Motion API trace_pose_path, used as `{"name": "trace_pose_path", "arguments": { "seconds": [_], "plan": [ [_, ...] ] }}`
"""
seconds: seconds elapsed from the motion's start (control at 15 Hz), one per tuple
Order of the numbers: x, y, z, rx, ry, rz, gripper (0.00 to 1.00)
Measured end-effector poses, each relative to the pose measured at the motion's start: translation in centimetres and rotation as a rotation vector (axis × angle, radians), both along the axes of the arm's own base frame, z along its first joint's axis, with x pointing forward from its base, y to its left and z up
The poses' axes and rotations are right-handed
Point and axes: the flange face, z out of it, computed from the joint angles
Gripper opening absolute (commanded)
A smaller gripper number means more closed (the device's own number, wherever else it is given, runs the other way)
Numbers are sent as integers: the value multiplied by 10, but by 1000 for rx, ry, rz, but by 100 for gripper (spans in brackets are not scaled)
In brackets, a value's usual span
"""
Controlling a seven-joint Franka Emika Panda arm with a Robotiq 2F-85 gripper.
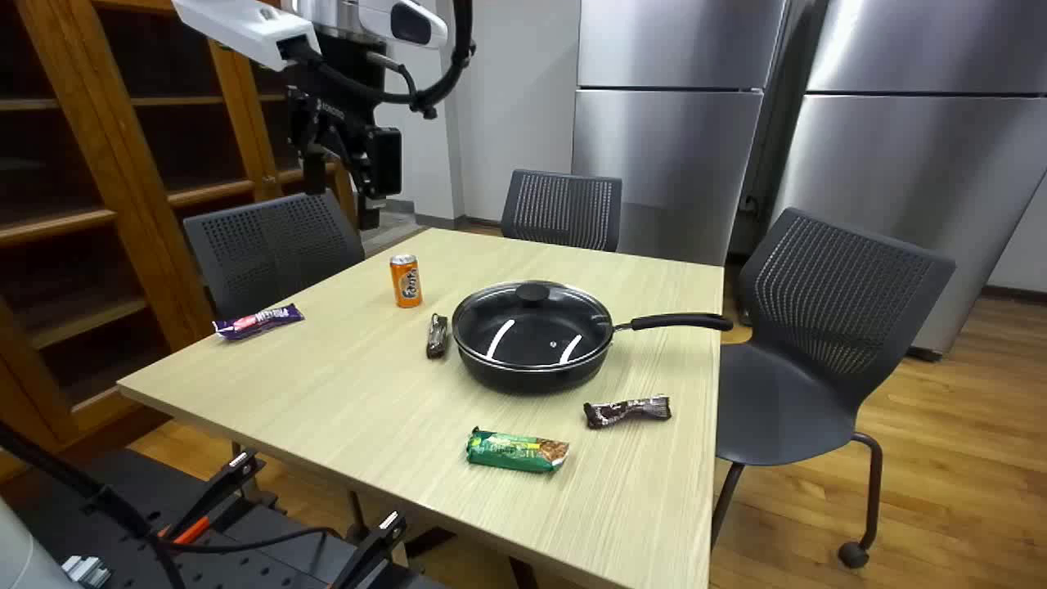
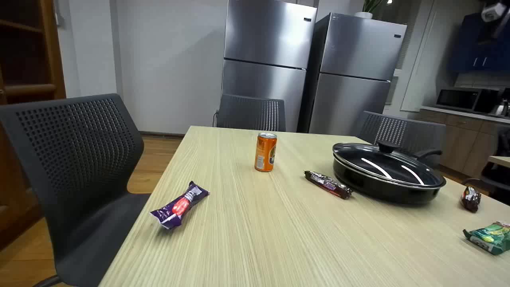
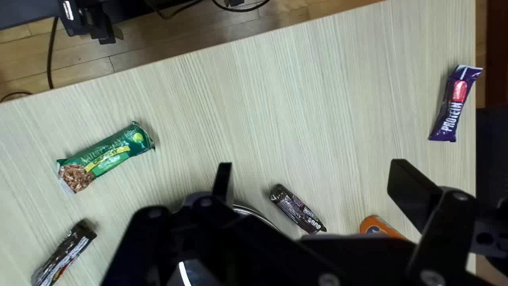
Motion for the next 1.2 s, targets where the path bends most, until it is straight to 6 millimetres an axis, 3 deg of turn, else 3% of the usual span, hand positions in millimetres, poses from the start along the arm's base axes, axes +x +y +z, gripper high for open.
{"name": "trace_pose_path", "arguments": {
  "seconds": [1.2],
  "plan": [
    [7, -5, -1, -21, -41, -17, 100]
  ]
}}
